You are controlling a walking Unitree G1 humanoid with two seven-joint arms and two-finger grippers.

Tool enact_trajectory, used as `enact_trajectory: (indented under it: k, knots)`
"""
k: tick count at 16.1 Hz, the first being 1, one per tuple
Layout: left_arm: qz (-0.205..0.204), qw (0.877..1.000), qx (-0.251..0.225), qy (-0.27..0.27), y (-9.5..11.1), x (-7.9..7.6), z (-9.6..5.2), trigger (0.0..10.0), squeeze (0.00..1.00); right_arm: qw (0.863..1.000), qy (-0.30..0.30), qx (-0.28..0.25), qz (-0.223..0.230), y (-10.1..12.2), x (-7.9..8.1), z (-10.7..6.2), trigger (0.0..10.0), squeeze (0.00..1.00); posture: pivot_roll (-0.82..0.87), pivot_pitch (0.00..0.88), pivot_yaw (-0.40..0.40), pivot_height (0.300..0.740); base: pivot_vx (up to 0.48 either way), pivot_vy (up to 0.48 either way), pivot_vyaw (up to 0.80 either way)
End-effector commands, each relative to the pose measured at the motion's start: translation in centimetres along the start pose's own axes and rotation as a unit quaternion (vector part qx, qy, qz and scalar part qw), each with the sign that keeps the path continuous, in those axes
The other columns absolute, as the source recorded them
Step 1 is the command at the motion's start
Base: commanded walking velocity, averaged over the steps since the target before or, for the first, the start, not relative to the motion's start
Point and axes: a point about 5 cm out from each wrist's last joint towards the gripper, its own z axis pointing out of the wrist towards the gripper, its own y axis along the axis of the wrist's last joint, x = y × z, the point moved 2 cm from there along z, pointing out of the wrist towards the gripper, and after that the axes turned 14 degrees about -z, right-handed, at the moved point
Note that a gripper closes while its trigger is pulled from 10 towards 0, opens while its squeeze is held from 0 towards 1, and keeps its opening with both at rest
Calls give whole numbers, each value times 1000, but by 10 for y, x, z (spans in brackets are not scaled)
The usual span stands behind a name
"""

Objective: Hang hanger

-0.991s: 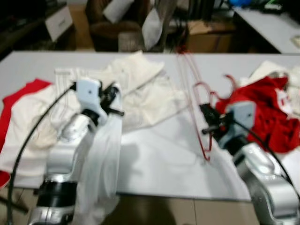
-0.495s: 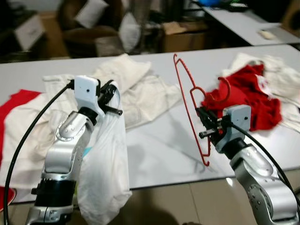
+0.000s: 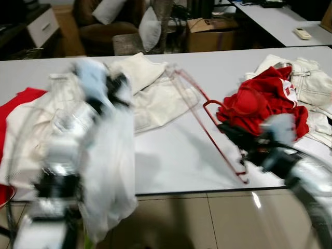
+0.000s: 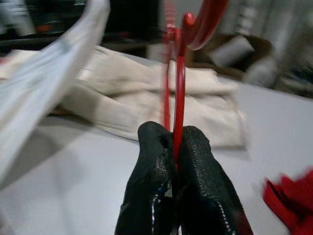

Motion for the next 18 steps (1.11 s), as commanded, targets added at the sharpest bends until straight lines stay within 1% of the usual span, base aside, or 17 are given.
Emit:
enact_trajectory:
  k: [1, 2, 3, 4, 5, 6, 8, 9, 10, 11, 12, 13, 14, 15, 16, 17, 18]
  knots:
    - [7, 1000, -24, 7, 22, 13, 6, 0, 0, 998, 52, -30, -7, 14, -1, -9, 10000, 0, -80, 0, 74, 740, 0, 0, 0]
    - [8, 999, -36, 9, 34, 19, 10, 0, 0, 996, 80, -33, -12, 17, -2, -13, 10000, 0, -80, 0, 75, 740, 0, 0, 0]
    - [1, 998, -57, 11, 51, 26, 17, 0, 0, 991, 132, -35, -13, 19, 1, -19, 10000, 0, -76, 0, 74, 740, 0, 0, 0]
    - [-11, 997, -71, 9, 62, 28, 20, 0, 0, 986, 162, -35, -7, 21, 4, -21, 10000, 0, -74, 0, 73, 740, 0, 0, 0]
    - [-27, 996, -88, 2, 77, 30, 27, 0, 0, 978, 204, -39, 5, 23, 9, -23, 10000, 0, -68, 0, 67, 740, 0, 0, 0]
    - [-40, 994, -98, -12, 88, 29, 31, 0, 0, 971, 235, -42, 12, 25, 14, -23, 10000, 0, -67, 0, 65, 740, 0, 0, 0]
    - [-65, 990, -116, -51, 108, 22, 37, 0, 0, 957, 285, -46, 20, 28, 23, -23, 10000, 0, -64, 0, 61, 740, 0, 0, 0]
    - [-82, 984, -126, -98, 121, 11, 39, 0, 0, 948, 316, -39, 15, 26, 26, -18, 10000, 0, -61, 0, 54, 740, 0, 0, 0]
    - [-95, 977, -124, -146, 126, -2, 39, 0, 0, 944, 329, -36, 6, 24, 27, -11, 10000, 0, -61, 0, 54, 740, 0, 0, 0]
    - [-107, 961, -119, -225, 134, -27, 33, 0, 0, 943, 331, -30, -18, 21, 23, 8, 10000, 0, -52, 0, 45, 740, 0, 0, 0]
    - [-108, 948, -111, -280, 138, -47, 26, 314, 0, 943, 330, -24, -34, 18, 19, 24, 10000, 0, -44, 0, 38, 740, 0, 0, 0]
    - [-106, 943, -106, -297, 139, -53, 24, 314, 0, 943, 331, -22, -40, 17, 18, 29, 10000, 0, -44, 0, 38, 740, 0, 0, 0]
    - [-100, 931, -96, -338, 141, -66, 17, 902, 0, 947, 313, -7, -73, 12, 10, 51, 10000, 0, -30, 0, 28, 740, 0, 0, 0]
    - [-97, 928, -94, -348, 142, -69, 14, 902, 0, 949, 304, -2, -87, 11, 6, 58, 10000, 0, -26, 0, 26, 740, 0, 0, 0]
    - [-90, 922, -99, -364, 147, -71, 8, 1373, 0, 957, 256, 19, -135, 9, -11, 83, 10000, 0, -14, 0, 16, 740, 0, 0, 0]
    - [-79, 919, -115, -368, 155, -68, 2, 1294, 0, 963, 207, 23, -169, 16, -28, 103, 10000, 0, -10, 0, 14, 740, 0, 0, 0]
    - [-75, 918, -140, -363, 166, -62, -5, 1373, 0, 972, 152, 1, -182, 33, -45, 121, 10000, 0, -2, 0, 7, 740, 0, 0, 0]
